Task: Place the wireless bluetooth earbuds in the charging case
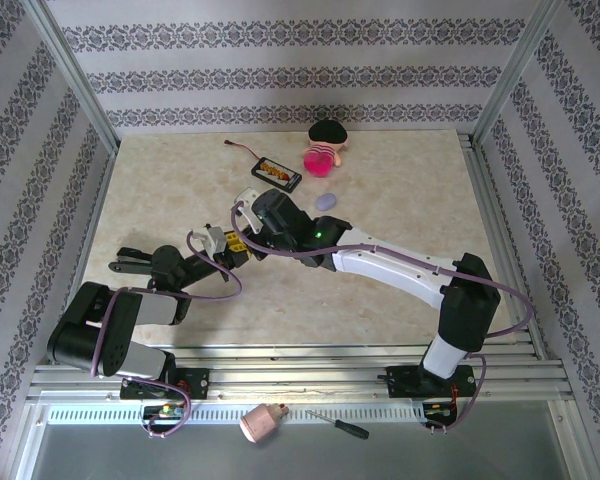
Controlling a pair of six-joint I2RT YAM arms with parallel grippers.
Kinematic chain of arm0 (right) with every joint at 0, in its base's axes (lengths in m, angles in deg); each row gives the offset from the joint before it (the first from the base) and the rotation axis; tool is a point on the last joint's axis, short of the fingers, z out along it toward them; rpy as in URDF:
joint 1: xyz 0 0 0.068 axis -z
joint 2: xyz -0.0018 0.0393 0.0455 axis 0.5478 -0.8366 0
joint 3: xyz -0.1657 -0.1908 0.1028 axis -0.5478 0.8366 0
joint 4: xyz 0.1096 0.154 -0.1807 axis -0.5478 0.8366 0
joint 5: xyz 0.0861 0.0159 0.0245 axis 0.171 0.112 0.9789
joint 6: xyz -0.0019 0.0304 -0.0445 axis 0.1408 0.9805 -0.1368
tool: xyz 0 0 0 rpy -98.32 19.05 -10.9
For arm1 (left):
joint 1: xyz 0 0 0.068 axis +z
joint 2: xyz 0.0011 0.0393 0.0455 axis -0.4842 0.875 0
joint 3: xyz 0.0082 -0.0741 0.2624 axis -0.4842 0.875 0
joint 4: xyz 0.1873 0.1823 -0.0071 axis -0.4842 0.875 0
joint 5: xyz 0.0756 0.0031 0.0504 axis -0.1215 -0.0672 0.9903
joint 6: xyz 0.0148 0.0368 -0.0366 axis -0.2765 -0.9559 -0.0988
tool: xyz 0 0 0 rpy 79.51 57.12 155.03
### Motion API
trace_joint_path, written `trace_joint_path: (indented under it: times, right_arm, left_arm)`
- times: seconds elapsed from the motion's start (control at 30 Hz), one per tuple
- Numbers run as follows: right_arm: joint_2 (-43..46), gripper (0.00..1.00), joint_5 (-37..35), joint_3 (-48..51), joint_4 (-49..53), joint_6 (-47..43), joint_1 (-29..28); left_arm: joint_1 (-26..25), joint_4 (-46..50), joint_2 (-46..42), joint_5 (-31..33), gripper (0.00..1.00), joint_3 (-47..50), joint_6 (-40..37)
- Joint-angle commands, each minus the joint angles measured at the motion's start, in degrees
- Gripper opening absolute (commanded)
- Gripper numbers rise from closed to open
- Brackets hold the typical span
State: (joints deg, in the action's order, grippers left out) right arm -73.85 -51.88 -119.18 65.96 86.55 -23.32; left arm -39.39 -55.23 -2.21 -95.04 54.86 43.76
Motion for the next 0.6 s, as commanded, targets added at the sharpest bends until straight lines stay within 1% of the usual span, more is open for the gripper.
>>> trace_joint_path:
  times: [0.0,0.17,0.47,0.53,0.57]
  right_arm:
    - [-0.2,0.14,-2.4,-0.7,1.2,-2.3,-1.0]
    - [0.7,0.14,-4.3,0.0,1.9,-3.3,-1.1]
    - [1.7,0.14,-4.5,0.9,2.4,-3.9,-1.1]
    - [1.9,0.16,-3.6,1.4,1.8,-4.1,-1.1]
    - [1.8,0.18,-3.1,1.4,1.8,-4.0,-1.1]
  left_arm:
    - [-0.4,-2.9,-0.2,-1.0,0.03,-1.5,1.3]
    - [-0.4,-2.9,0.0,-1.2,0.03,-1.6,1.4]
    - [-0.4,-3.0,0.0,-1.4,0.03,-1.8,1.9]
    - [-0.4,-3.2,-0.1,-1.6,0.03,-1.7,2.0]
    - [-0.4,-3.2,-0.1,-1.7,0.03,-1.7,2.1]
